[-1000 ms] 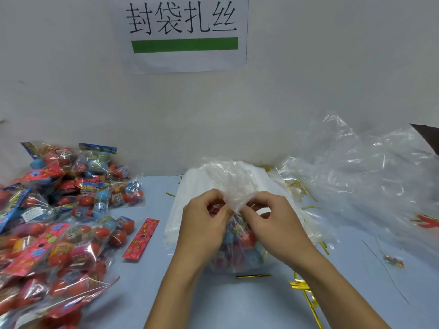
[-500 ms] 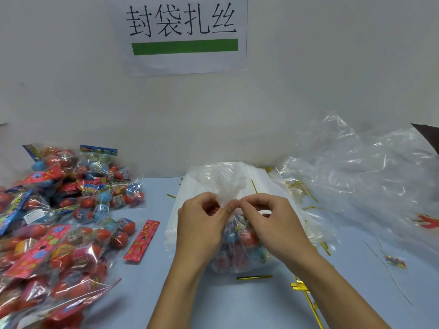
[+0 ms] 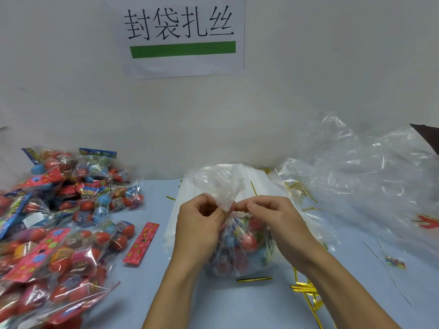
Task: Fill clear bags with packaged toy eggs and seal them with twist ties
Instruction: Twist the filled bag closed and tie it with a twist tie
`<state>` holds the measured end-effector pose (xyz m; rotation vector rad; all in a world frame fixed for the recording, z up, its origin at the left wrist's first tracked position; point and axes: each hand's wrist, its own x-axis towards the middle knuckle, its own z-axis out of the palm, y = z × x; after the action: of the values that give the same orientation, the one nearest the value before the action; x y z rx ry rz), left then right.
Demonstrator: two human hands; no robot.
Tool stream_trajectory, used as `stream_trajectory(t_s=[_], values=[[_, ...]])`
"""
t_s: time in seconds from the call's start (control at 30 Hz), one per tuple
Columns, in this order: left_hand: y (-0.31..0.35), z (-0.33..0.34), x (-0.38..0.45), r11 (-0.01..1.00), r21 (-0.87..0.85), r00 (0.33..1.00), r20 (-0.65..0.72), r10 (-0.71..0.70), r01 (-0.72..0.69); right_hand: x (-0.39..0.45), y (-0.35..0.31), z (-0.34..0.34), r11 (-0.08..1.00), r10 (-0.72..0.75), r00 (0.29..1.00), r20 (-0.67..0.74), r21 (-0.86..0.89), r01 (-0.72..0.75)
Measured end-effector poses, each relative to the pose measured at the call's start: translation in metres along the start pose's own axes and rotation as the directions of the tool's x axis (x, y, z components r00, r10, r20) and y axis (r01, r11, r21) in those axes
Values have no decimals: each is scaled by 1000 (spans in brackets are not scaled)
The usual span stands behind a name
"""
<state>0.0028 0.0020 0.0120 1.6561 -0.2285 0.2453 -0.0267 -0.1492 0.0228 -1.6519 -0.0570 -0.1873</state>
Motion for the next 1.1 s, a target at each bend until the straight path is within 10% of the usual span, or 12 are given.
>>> stream_trajectory(t_s=[1.1], values=[[8, -6, -7, 969, -191, 944, 317, -89, 155, -3, 1, -28, 995, 95, 937, 336, -46, -84]])
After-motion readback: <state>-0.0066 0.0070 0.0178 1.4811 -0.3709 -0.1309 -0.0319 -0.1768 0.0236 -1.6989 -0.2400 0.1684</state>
